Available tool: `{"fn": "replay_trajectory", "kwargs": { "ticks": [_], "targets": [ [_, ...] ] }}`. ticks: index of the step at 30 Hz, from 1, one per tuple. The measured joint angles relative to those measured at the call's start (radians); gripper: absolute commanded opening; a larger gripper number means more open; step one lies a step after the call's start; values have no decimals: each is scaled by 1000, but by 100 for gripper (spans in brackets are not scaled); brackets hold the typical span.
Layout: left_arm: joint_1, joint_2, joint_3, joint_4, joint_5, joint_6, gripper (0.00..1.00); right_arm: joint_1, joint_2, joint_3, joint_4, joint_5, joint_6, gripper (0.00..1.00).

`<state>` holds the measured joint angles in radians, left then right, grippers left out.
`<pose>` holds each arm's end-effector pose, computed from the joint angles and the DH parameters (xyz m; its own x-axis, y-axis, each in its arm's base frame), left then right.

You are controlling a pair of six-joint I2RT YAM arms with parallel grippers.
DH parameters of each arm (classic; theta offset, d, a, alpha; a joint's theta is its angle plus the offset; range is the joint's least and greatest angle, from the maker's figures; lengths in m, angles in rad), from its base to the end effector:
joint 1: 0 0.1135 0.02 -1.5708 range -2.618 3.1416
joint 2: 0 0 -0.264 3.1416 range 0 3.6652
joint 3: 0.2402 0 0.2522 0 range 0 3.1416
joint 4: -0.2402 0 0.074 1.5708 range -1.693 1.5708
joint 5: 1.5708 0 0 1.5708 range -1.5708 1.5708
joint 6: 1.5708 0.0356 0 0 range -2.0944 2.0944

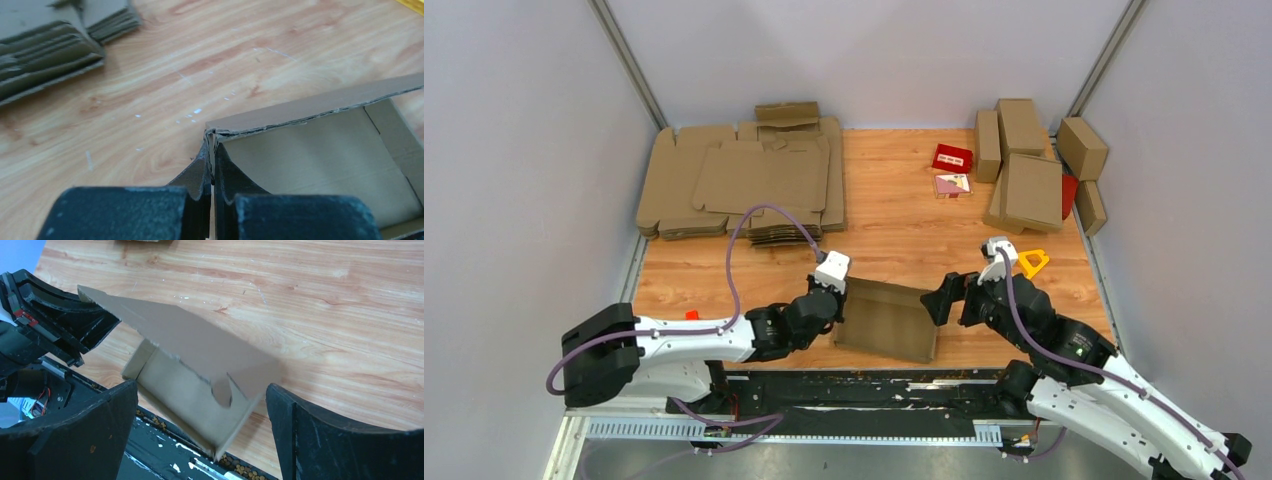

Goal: Fold the paper box

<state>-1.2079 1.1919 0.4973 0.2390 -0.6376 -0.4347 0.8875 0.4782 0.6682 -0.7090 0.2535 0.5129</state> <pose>0.1054 -0.2179 0.2029 -0.3781 0.0425 -0.9248 0.4435 0.8852 -0.1406 0.0758 0.0789 0.2864 -0.5738 0.0476 -0.8176 -0.3806 0.8684 0.3177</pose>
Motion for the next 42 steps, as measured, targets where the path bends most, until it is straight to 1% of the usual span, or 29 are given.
{"fn": "replay_trajectory", "kwargs": {
  "ticks": [2,5,6,8,11,13,17,19,20,22,24,27,29,33,36,38,42],
  "targets": [
    [27,9,0,10,-24,23,0,0,-1,-2,0,13,9,100],
    [106,36,0,50,-38,53,0,0,0,-21,14,30,11,100],
    [145,51,0,75,-37,69,0,0,2,-30,20,36,10,99],
    [201,75,-2,121,-36,101,0,0,14,-55,42,56,5,94],
    [244,85,-2,153,-24,132,0,0,47,-89,100,89,-21,93],
    [251,86,-2,154,-12,148,0,0,64,-127,181,106,-52,93],
    [255,86,-1,158,26,173,0,0,94,-256,401,134,-141,93],
    [256,85,1,157,45,183,0,-6,145,-309,515,149,-194,94],
    [258,85,4,154,57,188,0,-16,179,-320,562,146,-217,91],
    [262,85,15,138,75,194,0,-68,243,-341,674,91,-245,85],
    [270,86,32,117,99,197,0,-189,277,-402,841,-25,-242,85],
    [286,86,64,78,137,198,0,-369,338,-477,1025,-159,-236,88],
    [295,86,79,59,162,198,0,-416,396,-492,1107,-203,-252,88],
    [310,88,108,8,200,198,0,-422,491,-498,1280,-274,-303,82],
    [317,92,136,-29,219,199,0,-422,569,-495,1381,-310,-334,71],
    [320,92,150,-45,229,199,0,-422,615,-489,1409,-322,-348,64],
    [320,92,153,-63,243,198,0,-422,675,-473,1444,-336,-357,34]
  ]
}}
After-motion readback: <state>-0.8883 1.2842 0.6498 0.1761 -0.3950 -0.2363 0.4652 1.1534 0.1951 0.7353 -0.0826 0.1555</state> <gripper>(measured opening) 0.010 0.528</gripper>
